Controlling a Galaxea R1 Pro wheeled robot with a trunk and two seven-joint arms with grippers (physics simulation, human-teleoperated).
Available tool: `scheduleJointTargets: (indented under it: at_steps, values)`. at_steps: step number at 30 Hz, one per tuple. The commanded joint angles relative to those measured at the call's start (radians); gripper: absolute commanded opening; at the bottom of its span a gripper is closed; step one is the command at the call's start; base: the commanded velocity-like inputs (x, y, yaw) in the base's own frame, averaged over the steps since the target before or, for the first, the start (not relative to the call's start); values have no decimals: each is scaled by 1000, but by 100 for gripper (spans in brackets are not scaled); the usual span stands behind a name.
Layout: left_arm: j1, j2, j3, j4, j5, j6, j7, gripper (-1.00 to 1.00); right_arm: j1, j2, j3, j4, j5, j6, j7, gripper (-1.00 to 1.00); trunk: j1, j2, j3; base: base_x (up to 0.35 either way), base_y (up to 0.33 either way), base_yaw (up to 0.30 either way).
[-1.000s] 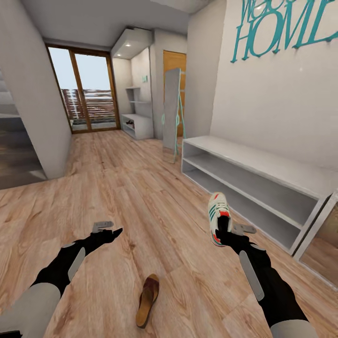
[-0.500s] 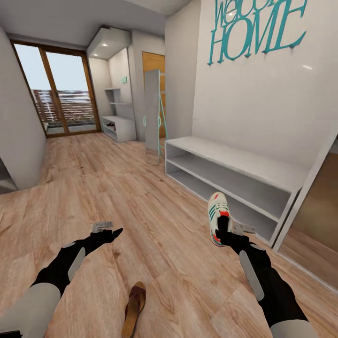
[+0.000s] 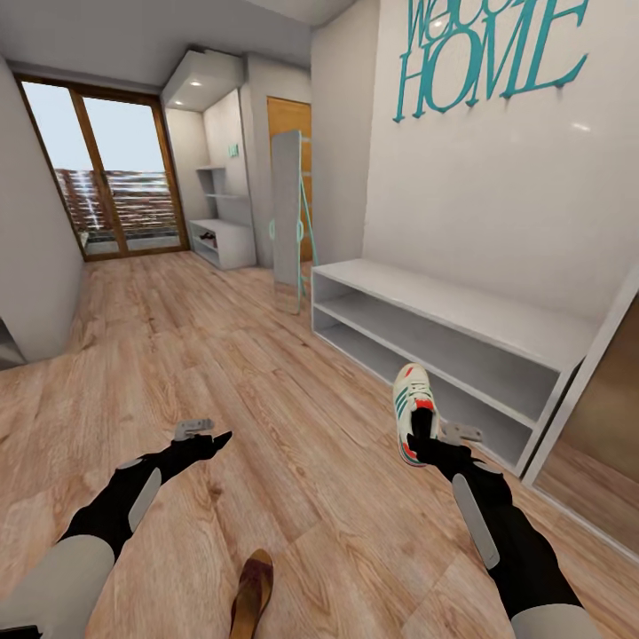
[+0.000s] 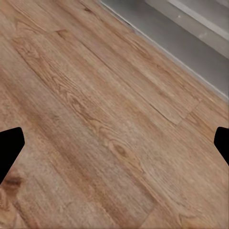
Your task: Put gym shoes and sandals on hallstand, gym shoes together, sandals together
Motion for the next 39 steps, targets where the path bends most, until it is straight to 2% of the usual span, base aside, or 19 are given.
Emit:
scheduleJointTargets:
  at_steps: [1, 2, 5, 8, 10, 11, 12, 15, 16, 20, 24, 26, 30, 39]
  values:
    - [0, 0, 2, -1, 10, 10, -4, 100, 0, 0, 0, -2, -11, 4, -9, -100, 0, 0, -1, 2, 0, 0]
    - [0, 0, 2, 0, 9, 10, -4, 100, 0, 0, 0, -2, -11, 4, -9, -100, 0, 0, -1, 1, 0, 0]
    - [1, 0, 2, 31, -24, 9, -2, 100, 0, -1, 1, -3, -11, 4, -10, -100, 0, 0, -1, 0, 0, 0]
    - [1, -1, 3, 117, -100, -16, 17, 100, 0, 0, 2, -4, -10, 5, -12, -100, 0, 0, -1, 0, 0, 0]
    - [1, -2, 3, 167, -130, -67, 51, 100, 0, 1, 2, -5, -10, 5, -12, -100, 0, 0, -1, 0, 0, 0]
    - [1, -3, 3, 204, -141, -118, 83, 100, 0, 1, 2, -5, -10, 5, -13, -100, 0, 0, -1, 0, 0, 0]
    - [2, -5, 3, 267, -152, -206, 139, 100, 0, 1, 2, -5, -9, 5, -13, -100, 0, 0, -1, 0, 0, 0]
    - [2, -13, 2, 410, -162, -373, 253, 100, 0, 1, 2, -5, -9, 6, -14, -100, 0, 0, -1, 0, 0, 0]
    - [2, -15, 3, 426, -163, -388, 263, 100, 0, 0, 2, -6, -9, 6, -14, -100, 0, 0, -1, 0, 0, 0]
    - [2, -22, 2, 452, -164, -414, 280, 100, 0, 0, 2, -7, -10, 7, -12, -100, 0, 0, -1, 0, 0, 0]
    - [2, -53, 2, 473, -166, -420, 282, 100, 0, -1, 2, -9, -11, 7, -11, -100, 0, 0, -2, 0, 0, 0]
    - [3, -61, 2, 498, -167, -444, 282, 100, 0, -1, 1, -10, -11, 7, -11, -100, 0, 0, -2, 0, 0, 0]
    - [3, -65, 2, 516, -167, -501, 282, 100, 0, -1, 2, -11, -11, 7, -11, -100, 0, 0, -2, 0, 0, 0]
    - [3, -66, 2, 519, -167, -515, 282, 100, 0, -1, 2, -11, -11, 7, -11, -100, 0, 0, -2, -190, 0, 0]
